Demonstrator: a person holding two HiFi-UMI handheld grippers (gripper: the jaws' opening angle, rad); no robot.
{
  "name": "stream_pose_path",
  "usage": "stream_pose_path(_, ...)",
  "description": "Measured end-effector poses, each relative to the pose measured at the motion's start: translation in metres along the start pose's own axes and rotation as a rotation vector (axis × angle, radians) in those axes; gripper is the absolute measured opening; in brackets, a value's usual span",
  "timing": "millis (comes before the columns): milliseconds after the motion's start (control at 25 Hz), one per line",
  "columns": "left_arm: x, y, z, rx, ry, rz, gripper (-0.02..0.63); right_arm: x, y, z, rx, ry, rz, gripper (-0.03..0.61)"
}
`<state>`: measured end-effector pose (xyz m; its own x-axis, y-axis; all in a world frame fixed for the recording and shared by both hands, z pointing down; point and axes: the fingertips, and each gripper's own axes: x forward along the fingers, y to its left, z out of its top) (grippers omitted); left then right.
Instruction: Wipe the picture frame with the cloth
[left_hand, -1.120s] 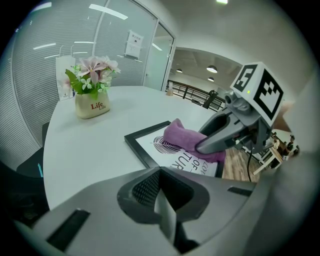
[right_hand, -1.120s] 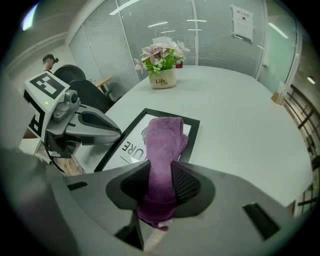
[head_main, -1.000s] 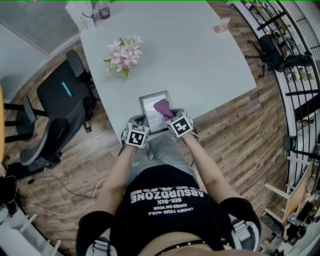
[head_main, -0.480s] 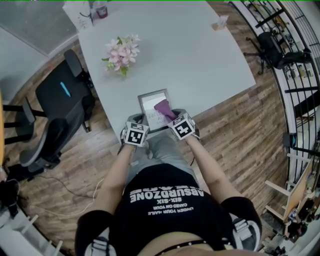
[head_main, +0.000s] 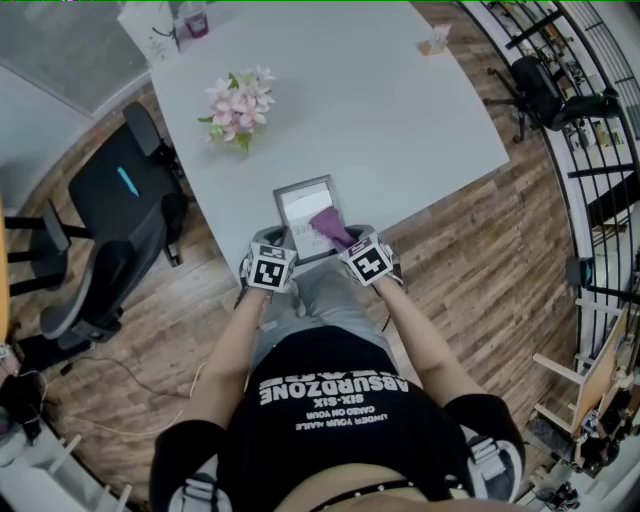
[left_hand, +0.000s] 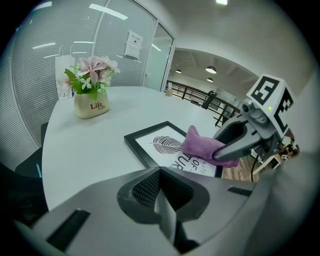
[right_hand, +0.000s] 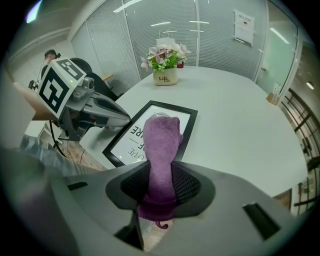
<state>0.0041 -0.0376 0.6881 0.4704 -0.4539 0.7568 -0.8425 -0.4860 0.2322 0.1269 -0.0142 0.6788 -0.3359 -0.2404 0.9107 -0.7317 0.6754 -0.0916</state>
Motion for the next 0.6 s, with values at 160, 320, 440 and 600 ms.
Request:
stream_pose_path(160, 0.000, 0.000, 0.000, -0.006, -0.002, -0.006, 0.015, -0.001, 0.003, -0.003, 0.035, -0.001, 0.007, 0.135)
stream_pose_path(320, 0.001, 0.000, 0.000, -0.029, -0.003, -0.018, 0.015, 0.004, 0.002, -0.006, 0.049, 0.013, 0.004, 0.135)
stream_pose_path(440, 0.000, 0.000, 0.000, -0.027, -0.004, -0.018, 0.015, 0.004, 0.004, -0.006, 0.049, 0.010, -0.001, 0.135)
stream_pose_path(600, 0.000, 0.000, 0.000, -0.018, -0.006, -0.017, 0.015, 0.004, 0.013, -0.001, 0.068, 0.000, 0.007, 0.135)
